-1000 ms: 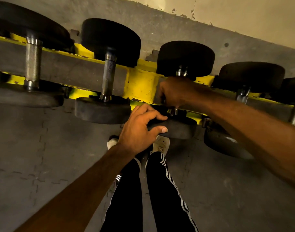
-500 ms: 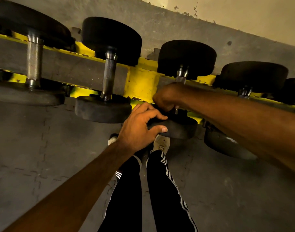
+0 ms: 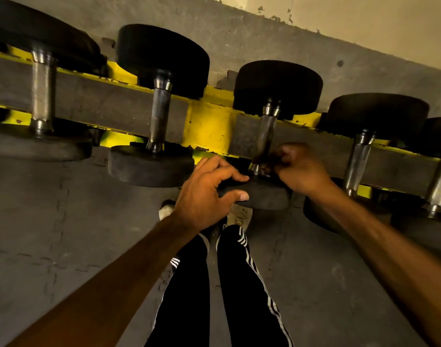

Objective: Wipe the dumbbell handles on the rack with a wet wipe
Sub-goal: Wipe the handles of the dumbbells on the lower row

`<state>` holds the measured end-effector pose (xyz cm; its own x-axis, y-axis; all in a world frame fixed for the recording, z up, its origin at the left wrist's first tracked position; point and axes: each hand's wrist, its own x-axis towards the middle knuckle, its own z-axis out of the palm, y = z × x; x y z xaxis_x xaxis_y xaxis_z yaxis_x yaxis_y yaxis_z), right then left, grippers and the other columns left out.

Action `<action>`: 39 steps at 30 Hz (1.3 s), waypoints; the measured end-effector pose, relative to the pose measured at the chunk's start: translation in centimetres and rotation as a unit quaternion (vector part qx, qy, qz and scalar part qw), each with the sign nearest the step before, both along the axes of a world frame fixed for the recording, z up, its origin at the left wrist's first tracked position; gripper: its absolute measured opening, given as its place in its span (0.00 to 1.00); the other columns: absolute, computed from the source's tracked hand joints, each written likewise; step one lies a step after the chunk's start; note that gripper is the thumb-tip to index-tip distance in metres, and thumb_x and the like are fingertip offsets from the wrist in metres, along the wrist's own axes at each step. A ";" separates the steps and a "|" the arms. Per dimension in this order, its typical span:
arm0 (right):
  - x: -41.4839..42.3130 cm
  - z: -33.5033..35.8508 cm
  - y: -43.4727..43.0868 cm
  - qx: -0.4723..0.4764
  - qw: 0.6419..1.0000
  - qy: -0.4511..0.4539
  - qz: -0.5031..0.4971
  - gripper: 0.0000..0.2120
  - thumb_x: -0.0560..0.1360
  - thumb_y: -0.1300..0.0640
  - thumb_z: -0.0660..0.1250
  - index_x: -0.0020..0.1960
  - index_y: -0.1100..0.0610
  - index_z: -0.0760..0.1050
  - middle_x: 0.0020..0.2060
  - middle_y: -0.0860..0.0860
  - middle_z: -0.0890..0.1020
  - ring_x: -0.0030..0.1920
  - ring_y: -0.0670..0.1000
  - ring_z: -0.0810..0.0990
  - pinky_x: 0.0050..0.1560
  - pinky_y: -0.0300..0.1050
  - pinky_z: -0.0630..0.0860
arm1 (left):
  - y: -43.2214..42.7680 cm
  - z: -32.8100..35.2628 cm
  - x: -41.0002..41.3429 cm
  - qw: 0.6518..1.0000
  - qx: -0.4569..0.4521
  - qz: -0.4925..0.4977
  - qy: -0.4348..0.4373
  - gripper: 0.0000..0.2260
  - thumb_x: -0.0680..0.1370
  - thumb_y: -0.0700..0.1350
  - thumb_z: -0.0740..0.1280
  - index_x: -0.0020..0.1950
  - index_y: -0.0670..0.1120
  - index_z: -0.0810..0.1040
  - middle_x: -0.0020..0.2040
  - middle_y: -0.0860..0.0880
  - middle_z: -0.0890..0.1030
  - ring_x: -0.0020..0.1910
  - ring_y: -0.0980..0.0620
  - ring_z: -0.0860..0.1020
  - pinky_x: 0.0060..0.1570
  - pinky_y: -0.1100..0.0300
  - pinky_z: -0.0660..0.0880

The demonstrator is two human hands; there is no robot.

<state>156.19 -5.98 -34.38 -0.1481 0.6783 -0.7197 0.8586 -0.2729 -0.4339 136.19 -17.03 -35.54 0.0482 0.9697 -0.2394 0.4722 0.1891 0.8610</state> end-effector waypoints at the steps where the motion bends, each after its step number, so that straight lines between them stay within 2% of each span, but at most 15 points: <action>1: 0.1 -0.7 -0.1 -0.037 0.996 0.010 -0.076 0.13 0.70 0.61 0.76 0.52 0.52 0.78 0.45 0.48 0.82 0.45 0.47 0.80 0.46 0.45 0.79 | 0.0 0.0 0.0 1.000 0.001 -0.003 0.000 0.17 0.69 0.58 0.72 0.55 0.53 0.84 0.51 0.54 0.78 0.56 0.50 0.76 0.53 0.46 0.76; 4: -0.3 -1.9 0.2 -0.111 0.980 0.038 -0.162 0.13 0.76 0.66 0.69 0.56 0.53 0.76 0.52 0.52 0.81 0.46 0.48 0.78 0.44 0.40 0.76 | 0.0 -0.1 -0.1 1.000 0.005 -0.006 0.003 0.16 0.70 0.57 0.73 0.55 0.53 0.84 0.51 0.54 0.78 0.56 0.50 0.76 0.53 0.46 0.76; 7: -1.4 -1.9 1.3 -0.141 0.985 0.029 -0.092 0.10 0.79 0.60 0.66 0.57 0.48 0.75 0.51 0.48 0.78 0.49 0.48 0.76 0.54 0.43 0.72 | 0.0 -0.1 -0.1 1.000 0.007 -0.003 0.002 0.16 0.70 0.57 0.73 0.55 0.53 0.84 0.51 0.54 0.78 0.56 0.50 0.76 0.53 0.46 0.76; 10: -2.1 -1.3 2.4 -0.161 0.987 0.000 -0.001 0.11 0.80 0.59 0.64 0.62 0.52 0.75 0.49 0.49 0.76 0.43 0.45 0.73 0.52 0.42 0.67 | 0.0 -0.1 0.0 1.000 0.008 -0.002 0.002 0.16 0.69 0.56 0.73 0.55 0.53 0.84 0.51 0.54 0.78 0.56 0.50 0.76 0.53 0.47 0.76; 13: -1.5 -0.6 2.5 -0.172 0.985 0.015 -0.012 0.10 0.80 0.66 0.61 0.55 0.53 0.72 0.44 0.48 0.76 0.43 0.44 0.72 0.50 0.40 0.70 | 0.0 -0.1 0.0 1.000 0.002 -0.002 0.002 0.16 0.69 0.57 0.73 0.55 0.54 0.84 0.51 0.54 0.77 0.56 0.50 0.76 0.53 0.46 0.76; 16: 0.5 -0.7 1.7 -0.173 0.975 0.093 -0.102 0.12 0.77 0.68 0.64 0.50 0.51 0.78 0.51 0.52 0.83 0.50 0.48 0.80 0.50 0.39 0.76 | 0.0 0.0 0.0 1.000 -0.006 -0.003 0.003 0.17 0.69 0.58 0.72 0.55 0.54 0.84 0.51 0.55 0.77 0.56 0.50 0.75 0.53 0.46 0.76; 18: 1.4 -0.6 0.8 -0.134 0.978 0.109 -0.120 0.10 0.74 0.64 0.72 0.48 0.49 0.81 0.48 0.49 0.85 0.51 0.46 0.82 0.51 0.40 0.78 | 0.0 0.1 0.1 1.000 -0.008 -0.003 0.004 0.17 0.69 0.58 0.72 0.55 0.55 0.84 0.51 0.55 0.77 0.56 0.51 0.75 0.52 0.46 0.76; 20: 1.5 -0.7 -0.2 -0.051 0.992 0.086 -0.077 0.10 0.69 0.60 0.78 0.46 0.48 0.81 0.44 0.45 0.84 0.48 0.43 0.82 0.49 0.39 0.78 | -0.1 0.0 0.0 1.000 0.000 -0.002 0.006 0.16 0.69 0.58 0.72 0.55 0.54 0.84 0.51 0.55 0.77 0.56 0.51 0.75 0.52 0.47 0.76; 23: 0.5 -0.6 -0.9 0.085 0.994 0.069 -0.004 0.10 0.72 0.60 0.75 0.45 0.45 0.80 0.43 0.41 0.82 0.45 0.39 0.80 0.47 0.33 0.75 | -0.1 0.0 0.0 1.000 -0.002 -0.001 0.004 0.17 0.69 0.58 0.72 0.55 0.54 0.84 0.51 0.55 0.77 0.57 0.52 0.75 0.53 0.48 0.76; 28: -0.9 -1.4 1.7 0.353 0.923 0.113 -0.100 0.06 0.74 0.56 0.73 0.50 0.54 0.85 0.46 0.46 0.86 0.48 0.41 0.82 0.53 0.36 0.78 | 0.0 0.1 0.0 1.000 0.001 -0.003 -0.001 0.17 0.69 0.58 0.72 0.55 0.54 0.84 0.50 0.55 0.77 0.56 0.51 0.75 0.53 0.46 0.76; 31: -1.6 -1.9 1.7 0.319 0.935 0.104 -0.114 0.07 0.74 0.55 0.73 0.51 0.54 0.85 0.47 0.48 0.86 0.48 0.43 0.82 0.54 0.41 0.78 | 0.0 0.0 0.0 1.000 0.001 -0.003 -0.004 0.16 0.69 0.57 0.72 0.55 0.54 0.84 0.50 0.54 0.77 0.56 0.50 0.76 0.54 0.46 0.76; 33: -1.1 -1.6 0.7 0.265 0.958 0.109 -0.001 0.05 0.75 0.56 0.73 0.50 0.55 0.85 0.45 0.50 0.84 0.47 0.47 0.81 0.50 0.44 0.78 | 0.0 0.2 0.0 1.000 -0.002 -0.001 -0.005 0.17 0.69 0.58 0.72 0.55 0.53 0.84 0.50 0.54 0.77 0.56 0.50 0.76 0.54 0.46 0.76; 35: -0.6 -1.1 -0.1 0.243 0.956 0.098 0.131 0.06 0.76 0.58 0.71 0.51 0.57 0.84 0.47 0.52 0.81 0.48 0.50 0.79 0.47 0.37 0.71 | 0.0 0.2 0.0 1.000 -0.001 -0.002 -0.003 0.17 0.69 0.58 0.72 0.55 0.53 0.84 0.50 0.54 0.77 0.56 0.50 0.76 0.53 0.46 0.76; 36: -0.5 -1.0 0.0 0.253 0.952 0.088 0.147 0.07 0.77 0.58 0.70 0.53 0.58 0.84 0.48 0.52 0.79 0.48 0.50 0.77 0.46 0.32 0.66 | 0.0 0.2 0.0 1.000 0.003 -0.003 -0.002 0.17 0.69 0.57 0.72 0.55 0.53 0.84 0.50 0.54 0.77 0.56 0.50 0.76 0.53 0.46 0.76; 39: -1.8 -1.2 1.3 0.332 0.940 0.050 0.063 0.09 0.79 0.55 0.66 0.54 0.58 0.83 0.50 0.51 0.76 0.48 0.43 0.70 0.43 0.25 0.61 | -0.1 0.0 0.0 1.000 0.010 -0.001 -0.005 0.17 0.69 0.57 0.73 0.55 0.53 0.84 0.50 0.54 0.77 0.55 0.49 0.76 0.53 0.45 0.76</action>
